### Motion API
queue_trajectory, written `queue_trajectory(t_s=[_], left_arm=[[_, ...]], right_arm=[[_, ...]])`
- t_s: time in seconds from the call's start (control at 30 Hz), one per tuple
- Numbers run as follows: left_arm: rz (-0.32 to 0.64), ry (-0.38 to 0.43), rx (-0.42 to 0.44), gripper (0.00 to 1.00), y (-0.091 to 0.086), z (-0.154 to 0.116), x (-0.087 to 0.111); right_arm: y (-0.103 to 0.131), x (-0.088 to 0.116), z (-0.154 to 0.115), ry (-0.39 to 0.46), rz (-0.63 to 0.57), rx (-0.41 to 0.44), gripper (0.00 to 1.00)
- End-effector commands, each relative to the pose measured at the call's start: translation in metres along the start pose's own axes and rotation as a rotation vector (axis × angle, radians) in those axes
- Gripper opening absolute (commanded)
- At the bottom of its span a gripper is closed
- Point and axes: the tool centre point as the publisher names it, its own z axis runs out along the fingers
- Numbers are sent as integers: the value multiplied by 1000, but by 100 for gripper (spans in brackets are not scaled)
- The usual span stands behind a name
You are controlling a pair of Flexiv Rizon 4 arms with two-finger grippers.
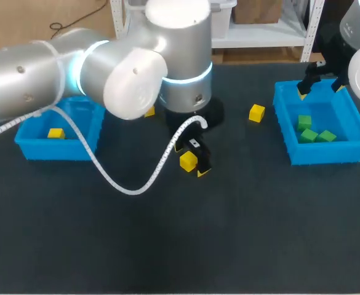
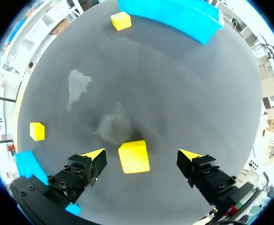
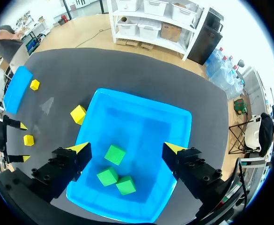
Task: Put the green cubes in the right bin and the yellow cubes in the left bin.
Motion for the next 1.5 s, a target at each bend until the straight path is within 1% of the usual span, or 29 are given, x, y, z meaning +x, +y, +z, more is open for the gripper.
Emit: queue_trajectory(t_s=[0.03,0.07,0.1,0.13,0.3,0.43,0.53,0.6,0.63,0.7,0.8,0.9,1.0,1.1,1.2,1.33,1.43,1.5], left_arm=[[-17,29,-10,100,5,11,-13],[-26,38,-21,45,7,14,-13],[-27,43,-26,18,8,15,-12],[-15,54,-23,0,7,16,-12],[30,98,-52,0,8,19,-3],[45,114,-71,0,15,18,8],[26,73,-103,0,28,6,13],[-4,2,-127,0,41,-10,14],[-33,-18,-141,0,49,-20,16],[-99,-87,-181,0,70,-40,20],[-205,-164,-238,0,102,-70,33],[-316,-220,-297,0,134,-95,54],[-421,-258,-347,0,162,-114,78],[-518,-266,-385,0,184,-126,106],[-593,-246,-406,0,203,-127,132],[-672,-200,-439,0,218,-121,162],[-718,-168,-445,0,223,-111,179],[-730,-140,-455,0,224,-104,186]], right_arm=[[1,3,-1,-7,2,6,100],[1,3,-1,-7,2,6,100],[1,3,-1,-7,2,6,100],[1,3,-1,-7,2,6,100],[1,3,-1,-7,2,6,100],[1,3,-1,-7,2,6,100],[1,3,-1,-7,2,6,100],[1,3,-1,-7,2,6,100],[1,3,-1,-7,2,6,100],[1,3,-1,-7,2,6,100],[1,3,-1,-7,2,6,100],[1,3,-1,-7,2,6,100],[1,3,-1,-7,2,6,100],[1,3,-1,-7,2,6,100],[1,3,-1,-7,2,6,100],[1,3,-1,-7,2,6,100],[1,3,-1,-7,2,6,100],[1,3,-1,-7,2,6,100]])
